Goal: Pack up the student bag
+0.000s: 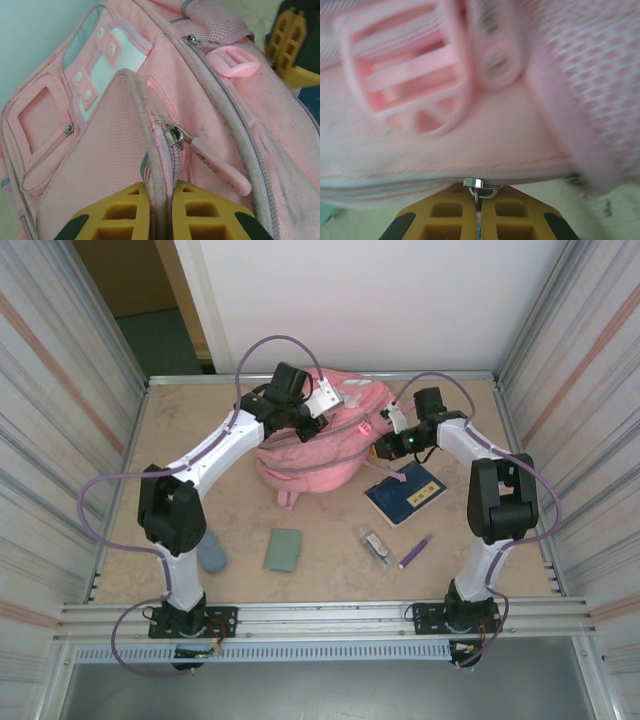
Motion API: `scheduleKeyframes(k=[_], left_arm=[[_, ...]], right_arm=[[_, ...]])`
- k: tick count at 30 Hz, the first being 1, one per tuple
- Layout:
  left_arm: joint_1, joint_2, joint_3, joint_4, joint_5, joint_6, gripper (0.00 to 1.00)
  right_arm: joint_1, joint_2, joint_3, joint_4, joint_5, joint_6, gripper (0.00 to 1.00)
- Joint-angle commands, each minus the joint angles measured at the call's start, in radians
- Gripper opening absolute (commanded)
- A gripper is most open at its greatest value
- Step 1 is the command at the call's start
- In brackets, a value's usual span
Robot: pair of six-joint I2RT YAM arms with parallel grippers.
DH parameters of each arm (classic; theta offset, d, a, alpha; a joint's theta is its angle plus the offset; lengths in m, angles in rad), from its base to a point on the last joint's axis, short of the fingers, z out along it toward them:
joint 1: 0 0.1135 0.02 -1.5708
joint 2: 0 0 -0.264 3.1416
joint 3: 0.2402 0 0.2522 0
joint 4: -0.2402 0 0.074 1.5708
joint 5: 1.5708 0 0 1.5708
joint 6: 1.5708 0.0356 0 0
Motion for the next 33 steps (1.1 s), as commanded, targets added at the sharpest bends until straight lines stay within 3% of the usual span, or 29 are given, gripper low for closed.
scheduleKeyframes(k=[1,6,17,23,29,30,33], left_arm=[[-0.007,0.019,0.050,0.051,-0.061,-0.049,0.00],[-0.008,0.063,0.060,0.060,-0.093,-0.078,0.00],[-0.031,0.185,0.102,0.076,-0.069,-0.165,0.00],[-0.050,0.253,0.107,0.103,-0.081,-0.199,0.00],[-0.049,0.266,0.106,0.105,-0.084,-0.203,0.00],[-0.050,0.261,0.107,0.097,-0.075,-0.200,0.04],[-0.052,0.229,0.095,0.067,-0.017,-0.213,0.36]], right_arm=[[0.049,-0.050,0.015,-0.152,0.051,-0.034,0.00],[0.082,-0.036,0.040,-0.263,0.010,-0.030,0.00],[0.187,0.008,-0.016,-0.118,-0.165,0.185,0.05],[0.203,0.055,-0.065,-0.018,-0.178,0.314,0.17],[0.177,0.058,-0.128,0.036,-0.127,0.424,0.19],[0.172,0.056,-0.143,0.047,-0.105,0.439,0.21],[0.158,0.044,-0.192,0.094,-0.102,0.473,0.26]])
